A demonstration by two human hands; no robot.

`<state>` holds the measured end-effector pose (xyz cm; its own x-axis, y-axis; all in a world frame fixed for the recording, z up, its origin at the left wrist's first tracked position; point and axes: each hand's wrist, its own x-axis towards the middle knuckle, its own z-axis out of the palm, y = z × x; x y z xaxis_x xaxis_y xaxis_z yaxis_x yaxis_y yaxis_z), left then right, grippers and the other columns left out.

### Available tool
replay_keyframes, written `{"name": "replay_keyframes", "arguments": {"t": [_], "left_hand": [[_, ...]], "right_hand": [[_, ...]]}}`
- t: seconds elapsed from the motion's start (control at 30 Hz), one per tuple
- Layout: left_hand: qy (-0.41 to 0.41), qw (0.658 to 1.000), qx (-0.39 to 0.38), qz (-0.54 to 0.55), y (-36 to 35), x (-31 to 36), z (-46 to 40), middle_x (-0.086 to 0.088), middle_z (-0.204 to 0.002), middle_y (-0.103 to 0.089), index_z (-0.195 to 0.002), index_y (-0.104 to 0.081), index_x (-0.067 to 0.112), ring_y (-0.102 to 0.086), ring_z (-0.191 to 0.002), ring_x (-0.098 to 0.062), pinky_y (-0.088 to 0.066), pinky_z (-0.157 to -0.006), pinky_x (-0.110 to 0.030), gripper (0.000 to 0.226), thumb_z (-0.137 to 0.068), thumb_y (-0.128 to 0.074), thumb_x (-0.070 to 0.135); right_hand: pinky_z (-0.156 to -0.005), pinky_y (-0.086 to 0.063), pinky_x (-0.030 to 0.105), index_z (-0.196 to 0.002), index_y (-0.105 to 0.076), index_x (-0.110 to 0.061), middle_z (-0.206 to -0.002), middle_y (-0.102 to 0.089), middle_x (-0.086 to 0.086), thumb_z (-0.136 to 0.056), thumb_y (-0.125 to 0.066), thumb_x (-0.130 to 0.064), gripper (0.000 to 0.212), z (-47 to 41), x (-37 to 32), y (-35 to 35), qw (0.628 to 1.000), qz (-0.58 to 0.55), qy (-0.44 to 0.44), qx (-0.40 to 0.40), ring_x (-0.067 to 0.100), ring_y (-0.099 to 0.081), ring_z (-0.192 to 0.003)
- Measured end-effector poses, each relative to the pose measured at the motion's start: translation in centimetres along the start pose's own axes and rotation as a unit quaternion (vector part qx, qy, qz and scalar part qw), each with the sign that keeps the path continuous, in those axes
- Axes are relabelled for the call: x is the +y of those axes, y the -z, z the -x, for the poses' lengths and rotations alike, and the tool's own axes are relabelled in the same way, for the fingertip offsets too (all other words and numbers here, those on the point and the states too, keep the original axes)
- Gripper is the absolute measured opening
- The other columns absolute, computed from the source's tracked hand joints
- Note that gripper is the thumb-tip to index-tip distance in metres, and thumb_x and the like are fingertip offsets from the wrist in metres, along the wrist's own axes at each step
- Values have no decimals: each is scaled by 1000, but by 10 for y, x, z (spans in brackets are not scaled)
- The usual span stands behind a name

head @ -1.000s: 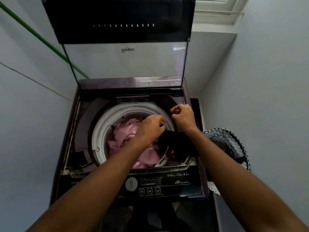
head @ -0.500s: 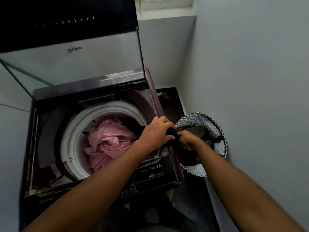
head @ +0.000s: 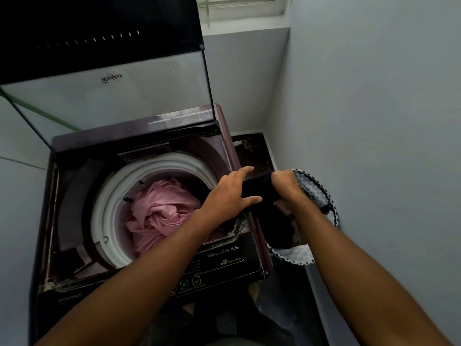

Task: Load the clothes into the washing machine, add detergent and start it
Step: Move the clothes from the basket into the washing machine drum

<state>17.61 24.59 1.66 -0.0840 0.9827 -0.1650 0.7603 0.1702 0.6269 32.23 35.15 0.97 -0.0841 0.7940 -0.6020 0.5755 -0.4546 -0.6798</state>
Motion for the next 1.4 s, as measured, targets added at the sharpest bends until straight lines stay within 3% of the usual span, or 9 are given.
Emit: {"name": "replay_keyframes", "arguments": {"t": [0.1, 0.17, 0.37, 0.6, 0.77, 0.9, 1.07, 1.17, 1.4], "left_hand": [[-2, 999, 7, 45, 10, -2, 1, 1, -137, -51, -149, -19, 42, -48, -127, -21, -45, -106, -44, 99, -70, -71, 70], [-8, 996, 29, 80, 22, -2, 4, 2, -134, -52, -148, -21, 41, -49, -124, -18, -46, -104, -43, 103, -65, -75, 70], [-22, 964, 203, 169, 85, -13, 26, 9, -121, -60, -135, -47, 33, -58, -109, -5, -48, -92, -20, 83, -65, -87, 48], [50, 938, 305, 155, 127, -63, 62, 7, -116, -62, -132, -49, 28, -59, -102, -8, -48, -85, -20, 74, -66, -84, 29], [150, 949, 242, 132, 126, -105, 79, 1, -112, -62, -129, -45, 32, -61, -101, -19, -54, -82, -38, 70, -67, -80, 35], [214, 953, 184, 109, 113, -127, 81, -1, -118, -59, -128, -46, 28, -59, -104, -22, -48, -79, -36, 66, -71, -79, 37], [258, 964, 49, 37, 95, -145, 79, -8, -141, -43, -144, -37, 22, -45, -130, -30, -42, -104, -47, 76, -78, -75, 34], [246, 969, 31, 5, 93, -144, 77, -5, -149, -37, -150, -33, 24, -37, -137, -28, -37, -110, -42, 79, -82, -73, 34], [116, 990, 58, 57, 91, -107, 47, 1, -127, -56, -131, -60, 22, -55, -116, -13, -40, -100, -21, 49, -83, -72, 16]], "right_hand": [[-43, -36, 26, -68, -62, 3, -55, -54, 10, -76, -47, 3, 17, 27, -51, -2, 996, -57, 67, -17, 25, -52, -49], [-50, -39, 34, -69, -63, 3, -53, -51, 10, -64, -47, -2, 18, 42, -75, -11, 991, -72, 105, -49, 24, -51, -48], [-41, -24, 24, -69, -58, 0, -49, -37, 7, -55, -43, 0, 20, 78, -136, -52, 968, -132, 192, -97, 19, -37, -36], [-40, -23, 21, -55, -41, -10, -48, -31, 4, -46, -39, 2, 15, 101, -174, -131, 937, -138, 233, -219, 17, -29, -37], [-43, -39, 26, -58, -48, -10, -54, -37, 6, -51, -44, 5, 18, 88, -159, -178, 939, -68, 200, -272, 21, -40, -47], [-49, -52, 33, -71, -53, -7, -65, -45, 9, -64, -47, 11, 20, 70, -133, -200, 949, -44, 153, -272, 25, -49, -60], [-76, -59, 50, -95, -61, -14, -83, -62, 11, -83, -60, -1, 18, 51, -100, -210, 944, 122, 126, -280, 27, -63, -78], [-78, -57, 42, -126, -55, -13, -104, -65, 9, -87, -63, -11, 39, 50, -92, -203, 936, 205, 164, -234, 25, -64, -91], [-109, -37, 42, -128, -59, -15, -140, -45, 12, -83, -69, -23, 46, 35, -87, -154, 889, 320, 321, -66, 33, -41, -131]]}}
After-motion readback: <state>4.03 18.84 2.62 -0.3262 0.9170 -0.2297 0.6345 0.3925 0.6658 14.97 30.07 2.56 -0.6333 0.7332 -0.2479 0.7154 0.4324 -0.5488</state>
